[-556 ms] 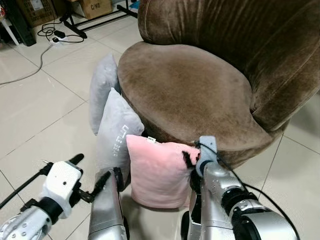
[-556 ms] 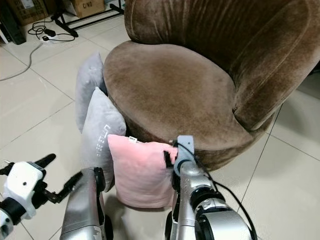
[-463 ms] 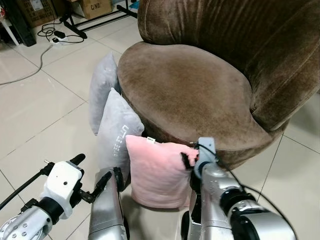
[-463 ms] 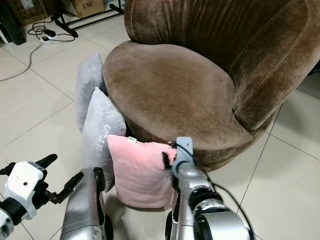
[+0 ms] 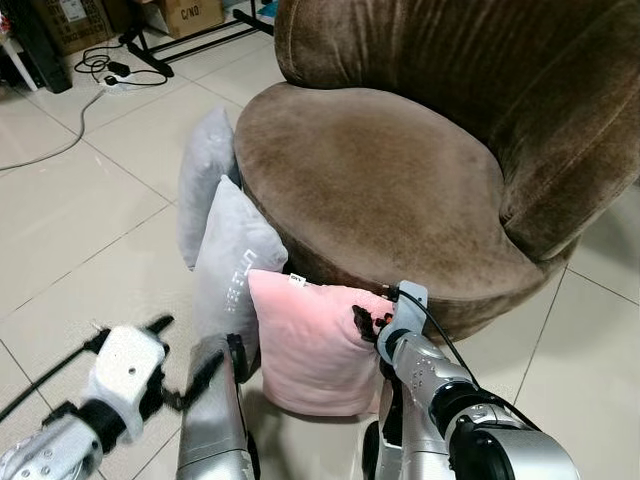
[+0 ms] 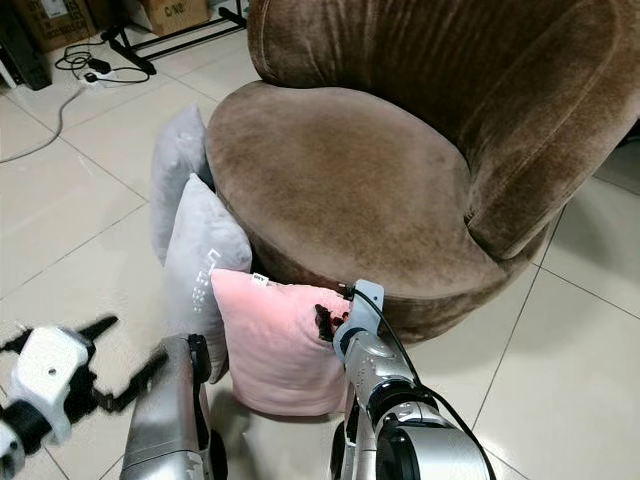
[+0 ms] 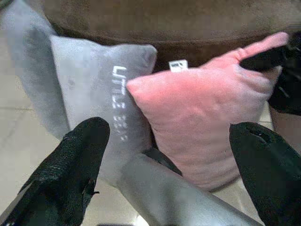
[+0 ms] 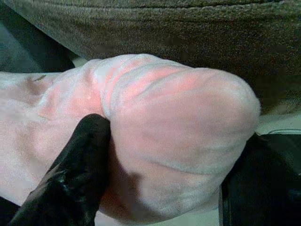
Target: Move the pillow to the sofa from floor
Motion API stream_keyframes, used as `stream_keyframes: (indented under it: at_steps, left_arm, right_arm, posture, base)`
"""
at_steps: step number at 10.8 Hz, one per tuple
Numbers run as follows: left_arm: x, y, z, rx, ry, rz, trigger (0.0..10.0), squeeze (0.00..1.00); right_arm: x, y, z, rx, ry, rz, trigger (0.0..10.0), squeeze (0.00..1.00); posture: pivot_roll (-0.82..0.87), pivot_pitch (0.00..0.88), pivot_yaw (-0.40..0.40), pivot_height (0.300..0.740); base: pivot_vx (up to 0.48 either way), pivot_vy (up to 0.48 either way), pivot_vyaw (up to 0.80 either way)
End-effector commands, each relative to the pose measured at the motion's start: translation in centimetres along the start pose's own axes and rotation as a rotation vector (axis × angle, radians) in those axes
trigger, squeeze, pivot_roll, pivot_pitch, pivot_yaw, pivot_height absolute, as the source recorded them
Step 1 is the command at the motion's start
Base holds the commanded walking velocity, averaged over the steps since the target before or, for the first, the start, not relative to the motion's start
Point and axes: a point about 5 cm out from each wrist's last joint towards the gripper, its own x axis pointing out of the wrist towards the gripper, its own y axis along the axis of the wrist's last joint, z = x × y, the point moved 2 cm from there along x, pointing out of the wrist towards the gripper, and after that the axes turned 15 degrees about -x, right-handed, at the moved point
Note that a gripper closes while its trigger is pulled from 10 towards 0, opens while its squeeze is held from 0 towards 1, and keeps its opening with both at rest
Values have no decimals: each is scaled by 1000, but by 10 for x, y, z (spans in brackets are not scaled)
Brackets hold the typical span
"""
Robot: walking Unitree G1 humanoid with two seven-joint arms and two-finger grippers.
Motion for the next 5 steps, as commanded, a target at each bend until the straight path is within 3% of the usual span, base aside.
stream_keyframes:
  at_steps: [1, 3, 5]
  left_arm:
    - [-1, -2, 5, -7, -35, -20, 10000, 0]
    - [0, 0, 6, -18, -39, -13, 10000, 0]
    - [-4, 5, 17, -128, -144, 2, 10000, 8]
  right_arm:
    - [-1, -6, 1, 21, 4, -16, 0, 0]
    - [-1, -5, -1, 31, 23, -1, 0, 0]
    - [0, -1, -12, 36, 101, 36, 0, 0]
  posture:
    - [141, 99, -3, 456]
    - [149, 93, -8, 456]
    - [147, 91, -10, 456]
  base:
    - [0, 0, 0]
    - [0, 0, 0]
    - [0, 0, 0]
